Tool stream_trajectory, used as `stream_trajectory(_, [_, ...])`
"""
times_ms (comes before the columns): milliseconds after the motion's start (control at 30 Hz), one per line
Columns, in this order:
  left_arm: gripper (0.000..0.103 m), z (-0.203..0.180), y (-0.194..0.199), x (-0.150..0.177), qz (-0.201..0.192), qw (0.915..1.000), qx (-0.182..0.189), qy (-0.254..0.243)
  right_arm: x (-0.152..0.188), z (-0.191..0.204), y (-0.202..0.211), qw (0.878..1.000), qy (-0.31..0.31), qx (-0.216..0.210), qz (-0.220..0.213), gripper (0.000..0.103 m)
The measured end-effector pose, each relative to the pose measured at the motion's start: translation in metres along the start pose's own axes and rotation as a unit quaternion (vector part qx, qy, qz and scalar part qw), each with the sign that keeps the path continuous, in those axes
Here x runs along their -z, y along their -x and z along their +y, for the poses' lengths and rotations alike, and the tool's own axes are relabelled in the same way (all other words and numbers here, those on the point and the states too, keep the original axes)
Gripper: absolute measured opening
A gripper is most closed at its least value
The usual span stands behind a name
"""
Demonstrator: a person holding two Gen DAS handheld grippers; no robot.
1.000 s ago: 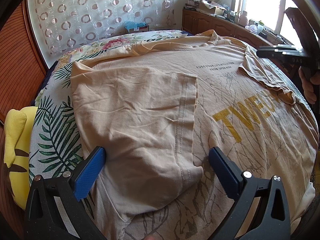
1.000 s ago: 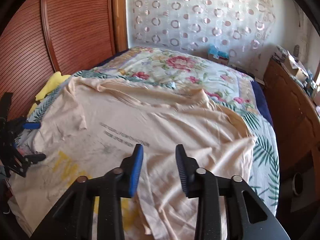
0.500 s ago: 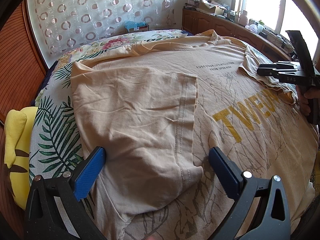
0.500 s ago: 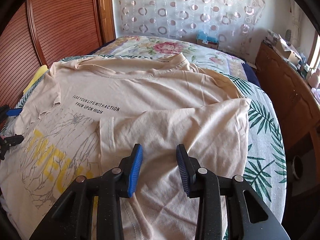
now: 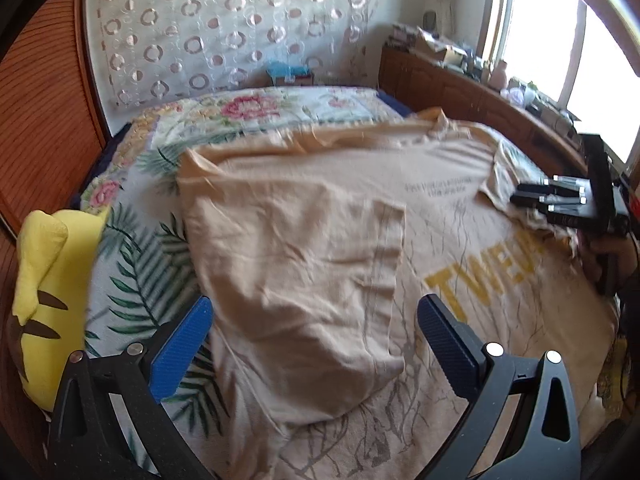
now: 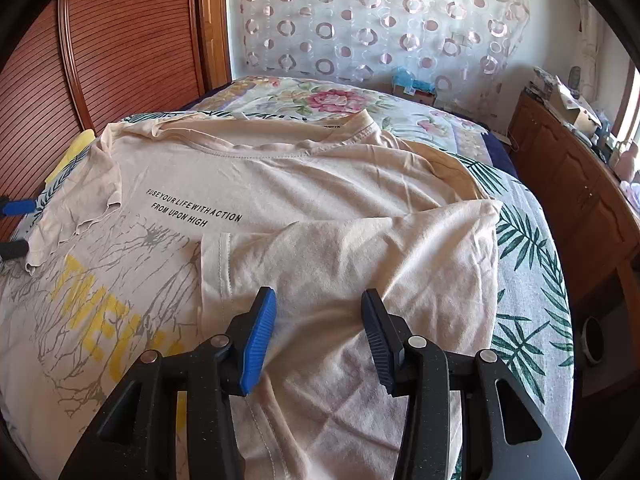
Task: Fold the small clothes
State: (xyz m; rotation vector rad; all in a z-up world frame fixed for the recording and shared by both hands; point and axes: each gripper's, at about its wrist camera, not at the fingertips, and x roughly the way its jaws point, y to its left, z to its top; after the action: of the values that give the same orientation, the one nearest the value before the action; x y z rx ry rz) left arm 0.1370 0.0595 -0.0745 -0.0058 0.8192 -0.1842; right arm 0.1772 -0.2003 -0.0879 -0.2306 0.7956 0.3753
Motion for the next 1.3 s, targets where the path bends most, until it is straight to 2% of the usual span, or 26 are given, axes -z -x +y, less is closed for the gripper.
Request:
stream_trajectory(100, [0.103,0.008,0.009,-0.010,-0.022,0.9996,-0.014,0.010,0.000,0.000,0.000,1.000,0.001,0.002,0.000,0.046])
stream_trajectory(267, [0.103,0.025,0.009,-0.025,-0.037,0.9989,-0.011,0.025,0.000,0.000,0.001,1.000,0.003,0.004,0.000,0.047])
stream_trajectory(433, [0.103,0.042,-0.015,-0.043,-0.026,0.9991,-0.025,0.023,0.000,-0.002,0.001,1.000,0.000,0.005,-0.001,0.050])
stream_trajectory(767, [0.103,0.090,-0.067,-0.069,0.002,0.9973,-0.041,0.061,-0.002,-0.007,0.000,1.000,-0.007,0.003,-0.001,0.051])
stream_trajectory(833, [0.103,0.095,-0.074,-0.072,0.005,0.9971,-0.047,0.060,-0.005,-0.016,0.000,1.000,-0.027,0.015,0.003,0.051])
stream_trajectory(900, [0.103,0.100,-0.081,-0.075,0.010,0.9969,-0.048,0.061,-0.011,-0.030,0.006,0.999,-0.047,0.002,-0.014,0.051])
stream_trajectory(1000, [0.103,0.105,-0.090,-0.077,0.016,0.9968,-0.049,0.062,-0.025,-0.055,0.005,0.998,-0.057,0.016,-0.022,0.051])
stream_trajectory(1167, [0.103,0.110,-0.099,-0.081,0.018,0.9968,-0.044,0.064,-0.033,-0.093,-0.022,0.997,-0.072,0.031,0.001,0.051])
stream_trajectory(1300, [0.103,0.113,-0.107,-0.080,0.028,0.9963,-0.039,0.071,-0.041,-0.106,-0.040,0.997,-0.075,0.034,0.008,0.051])
